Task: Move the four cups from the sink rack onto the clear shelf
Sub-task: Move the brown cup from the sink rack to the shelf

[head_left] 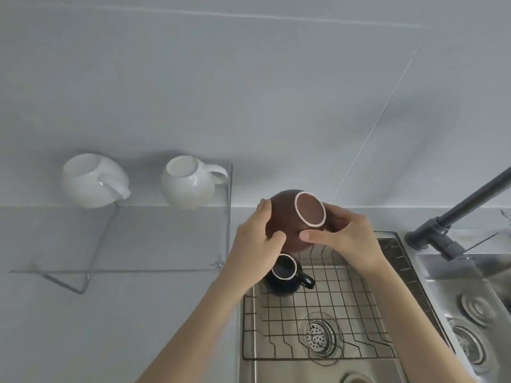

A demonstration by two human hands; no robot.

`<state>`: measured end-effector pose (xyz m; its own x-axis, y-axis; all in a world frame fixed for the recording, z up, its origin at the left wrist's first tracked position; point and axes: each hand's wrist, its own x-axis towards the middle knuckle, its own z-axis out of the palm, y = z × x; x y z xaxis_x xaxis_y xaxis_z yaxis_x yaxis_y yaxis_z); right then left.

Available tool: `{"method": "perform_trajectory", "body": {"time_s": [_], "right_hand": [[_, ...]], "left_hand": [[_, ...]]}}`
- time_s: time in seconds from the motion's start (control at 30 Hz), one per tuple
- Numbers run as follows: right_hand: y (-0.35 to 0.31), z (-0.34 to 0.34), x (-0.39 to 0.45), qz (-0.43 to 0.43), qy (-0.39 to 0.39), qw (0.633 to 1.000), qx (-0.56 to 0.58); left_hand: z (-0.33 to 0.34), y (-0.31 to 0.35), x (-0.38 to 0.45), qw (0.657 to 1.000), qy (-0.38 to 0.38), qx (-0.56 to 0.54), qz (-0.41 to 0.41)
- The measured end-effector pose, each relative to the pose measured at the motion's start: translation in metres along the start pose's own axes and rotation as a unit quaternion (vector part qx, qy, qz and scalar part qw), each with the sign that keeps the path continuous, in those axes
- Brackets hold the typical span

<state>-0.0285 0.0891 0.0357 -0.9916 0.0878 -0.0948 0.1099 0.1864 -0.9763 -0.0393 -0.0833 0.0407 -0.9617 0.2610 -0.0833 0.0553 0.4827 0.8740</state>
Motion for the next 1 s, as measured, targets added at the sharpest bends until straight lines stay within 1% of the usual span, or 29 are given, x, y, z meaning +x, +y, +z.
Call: {"method": "perform_trajectory", "body": {"time_s": [0.13, 0.2, 0.33, 0.5, 0.6, 0.7, 0.87, 1.0], "right_hand": [[-0.049, 0.053, 0.010, -0.045, -0.070, 0.996, -0.042], [-0.062, 0.085, 0.015, -0.053, -0.090, 0.991, -0.078], [-0.075, 0.159, 0.022, -0.063, -0.119, 0.980, -0.149], [-0.078, 0.232, 0.032, -0.057, -0.155, 0.964, -0.207], [-0.078, 0.261, 0.035, -0.056, -0.161, 0.961, -0.216], [-0.076, 0.284, 0.035, -0.052, -0.155, 0.963, -0.216], [-0.076, 0.309, 0.032, -0.053, -0.133, 0.964, -0.226], [-0.078, 0.326, 0.032, -0.052, -0.120, 0.960, -0.248]], "left_hand": [[-0.060, -0.010, -0.030, 0.993, 0.088, -0.079, 0.021], [-0.087, -0.022, -0.041, 0.988, 0.122, -0.092, 0.004], [-0.140, -0.056, -0.061, 0.978, 0.187, -0.084, -0.046], [-0.185, -0.098, -0.073, 0.968, 0.212, -0.099, -0.088], [-0.202, -0.116, -0.076, 0.964, 0.225, -0.098, -0.105], [-0.216, -0.128, -0.077, 0.959, 0.234, -0.107, -0.119], [-0.234, -0.139, -0.076, 0.958, 0.241, -0.087, -0.127], [-0.242, -0.146, -0.075, 0.954, 0.249, -0.107, -0.130]]}}
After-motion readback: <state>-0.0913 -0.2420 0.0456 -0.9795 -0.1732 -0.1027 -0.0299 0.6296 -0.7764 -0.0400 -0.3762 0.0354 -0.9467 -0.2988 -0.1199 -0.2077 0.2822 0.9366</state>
